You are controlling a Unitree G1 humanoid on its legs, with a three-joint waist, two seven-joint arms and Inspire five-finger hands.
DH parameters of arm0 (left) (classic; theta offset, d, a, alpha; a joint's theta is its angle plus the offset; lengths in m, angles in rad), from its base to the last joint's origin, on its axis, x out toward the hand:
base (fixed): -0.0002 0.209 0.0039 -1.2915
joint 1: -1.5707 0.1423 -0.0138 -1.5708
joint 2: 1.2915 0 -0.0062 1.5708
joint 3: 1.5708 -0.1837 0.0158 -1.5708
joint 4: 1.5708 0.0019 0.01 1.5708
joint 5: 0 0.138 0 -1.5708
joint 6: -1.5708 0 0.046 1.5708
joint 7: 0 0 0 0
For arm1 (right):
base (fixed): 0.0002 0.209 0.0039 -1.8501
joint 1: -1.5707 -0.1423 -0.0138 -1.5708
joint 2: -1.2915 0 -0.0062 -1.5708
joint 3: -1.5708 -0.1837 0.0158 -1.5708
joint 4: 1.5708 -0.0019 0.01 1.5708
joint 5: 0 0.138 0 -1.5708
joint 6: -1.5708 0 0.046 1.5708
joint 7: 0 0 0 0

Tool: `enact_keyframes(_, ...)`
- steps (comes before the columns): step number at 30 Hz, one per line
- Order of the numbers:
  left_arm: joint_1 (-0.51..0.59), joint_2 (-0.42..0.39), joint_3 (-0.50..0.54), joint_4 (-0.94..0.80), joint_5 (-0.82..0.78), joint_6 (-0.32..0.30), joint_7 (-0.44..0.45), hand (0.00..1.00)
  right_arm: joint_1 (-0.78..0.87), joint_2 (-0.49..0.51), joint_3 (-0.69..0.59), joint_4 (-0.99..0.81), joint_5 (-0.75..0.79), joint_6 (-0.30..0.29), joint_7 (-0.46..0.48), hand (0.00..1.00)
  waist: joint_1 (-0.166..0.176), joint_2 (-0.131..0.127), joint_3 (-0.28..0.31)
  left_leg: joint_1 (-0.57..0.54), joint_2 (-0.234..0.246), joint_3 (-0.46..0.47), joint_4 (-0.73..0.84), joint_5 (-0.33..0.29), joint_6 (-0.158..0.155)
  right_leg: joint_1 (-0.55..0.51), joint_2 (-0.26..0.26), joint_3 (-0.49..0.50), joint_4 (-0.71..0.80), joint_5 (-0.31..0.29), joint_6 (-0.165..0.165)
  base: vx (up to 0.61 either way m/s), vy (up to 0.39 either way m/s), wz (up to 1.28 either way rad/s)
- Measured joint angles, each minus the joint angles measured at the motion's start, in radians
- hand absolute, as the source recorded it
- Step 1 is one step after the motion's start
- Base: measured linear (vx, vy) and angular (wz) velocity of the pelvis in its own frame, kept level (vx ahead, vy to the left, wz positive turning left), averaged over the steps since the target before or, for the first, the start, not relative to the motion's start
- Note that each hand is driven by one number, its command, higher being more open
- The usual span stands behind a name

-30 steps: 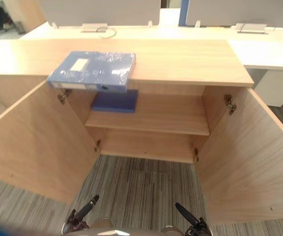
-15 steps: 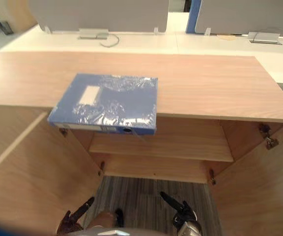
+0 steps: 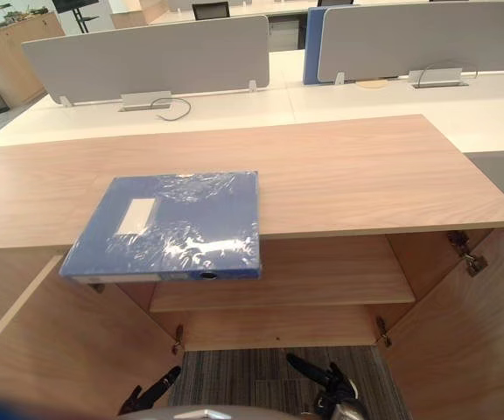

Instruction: Walk over to the cabinet, pick up the folder, carry it to the office cabinet, place the folder inside the office cabinet, then close the office cabinet door

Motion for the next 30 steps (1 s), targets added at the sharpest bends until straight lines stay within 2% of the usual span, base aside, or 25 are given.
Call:
enact_keyframes(4, 0.039, 0.0, -0.07, -0.163, -0.013, 0.015, -0.012, 1.0, 0.025, -0.006, 0.038, -0.001, -0.008, 0.007, 0.0, 1.0, 0.003, -0.019, 0.004, 0.0, 0.024, -0.041, -0.029, 0.014, -0.021, 0.046, 0.037, -0.054, -0.063, 0.011, -0.01, 0.09, -0.125, 0.32)
enact_keyframes(6, 0.089, 0.001, -0.135, -0.307, 0.048, 0.023, -0.009, 1.0, 0.036, -0.003, 0.043, -0.001, -0.008, 0.012, -0.001, 1.0, 0.006, -0.033, 0.004, -0.001, 0.025, -0.065, -0.039, 0.016, -0.023, 0.067, 0.043, -0.081, -0.088, 0.013, -0.011, 0.08, -0.063, 0.33)
enact_keyframes(10, 0.186, 0.007, -0.175, -0.561, 0.332, 0.038, -0.042, 1.0, 0.036, -0.006, 0.078, -0.014, -0.023, 0.017, 0.0, 1.0, 0.014, -0.035, 0.001, -0.001, 0.02, -0.076, -0.041, 0.018, -0.02, 0.094, 0.038, -0.105, -0.122, 0.022, -0.006, 0.05, 0.005, 0.17)
enact_keyframes(12, 0.201, 0.009, -0.155, -0.665, 0.466, 0.039, -0.058, 1.0, 0.036, -0.002, 0.078, -0.032, -0.047, 0.018, 0.0, 1.0, 0.037, -0.026, 0.001, -0.004, 0.012, -0.097, -0.041, 0.021, -0.016, 0.112, 0.031, -0.129, -0.134, 0.025, -0.001, 0.01, 0.003, 0.33)
enact_keyframes(15, 0.204, -0.001, -0.113, -0.716, 0.573, 0.039, -0.045, 1.0, 0.035, 0.008, 0.078, -0.055, -0.057, 0.02, 0.002, 1.0, 0.053, -0.017, 0.006, -0.004, 0.002, -0.131, -0.04, 0.025, -0.011, 0.134, 0.024, -0.166, -0.14, 0.027, 0.001, -0.02, 0.003, 0.38)
enact_keyframes(18, 0.239, -0.057, -0.034, -0.785, 0.679, 0.052, 0.018, 1.0, 0.031, 0.025, 0.085, -0.068, -0.087, 0.022, 0.006, 1.0, 0.061, -0.017, 0.006, -0.033, -0.011, -0.179, -0.024, 0.027, -0.009, 0.148, 0.017, -0.217, -0.141, 0.025, 0.004, -0.06, -0.007, 0.51)
enact_keyframes(21, 0.264, -0.088, -0.007, -0.854, 0.77, 0.058, 0.105, 1.0, 0.038, 0.047, 0.122, -0.065, -0.086, 0.028, -0.002, 1.0, 0.092, -0.026, 0.013, -0.054, -0.024, -0.238, -0.019, 0.039, -0.009, 0.16, 0.011, -0.278, -0.141, 0.02, 0.009, -0.06, -0.018, 0.64)
enact_keyframes(22, 0.269, -0.096, 0.001, -0.885, 0.822, 0.059, 0.163, 1.0, 0.036, 0.062, 0.131, -0.061, -0.086, 0.028, -0.016, 1.0, 0.11, -0.031, 0.017, -0.063, -0.031, -0.275, -0.021, 0.049, -0.009, 0.171, 0.01, -0.315, -0.141, 0.015, 0.009, -0.08, -0.029, 0.53)
enact_keyframes(26, 0.281, -0.104, -0.002, -0.951, 0.895, 0.061, 0.25, 1.0, 0.033, 0.08, 0.191, -0.058, -0.085, 0.024, -0.044, 1.0, 0.12, -0.034, 0.017, -0.077, -0.043, -0.327, -0.027, 0.064, -0.009, 0.19, 0.009, -0.371, -0.14, 0.01, 0.012, -0.08, -0.032, 0.46)
enact_keyframes(30, 0.3, -0.112, -0.027, -1.045, 0.996, 0.064, 0.276, 1.0, 0.02, 0.085, 0.208, -0.038, -0.085, 0.024, -0.057, 1.0, 0.12, -0.037, 0.015, -0.097, -0.055, -0.375, -0.03, 0.082, -0.011, 0.191, 0.006, -0.42, -0.139, 0.009, 0.014, -0.04, -0.015, 0.38)
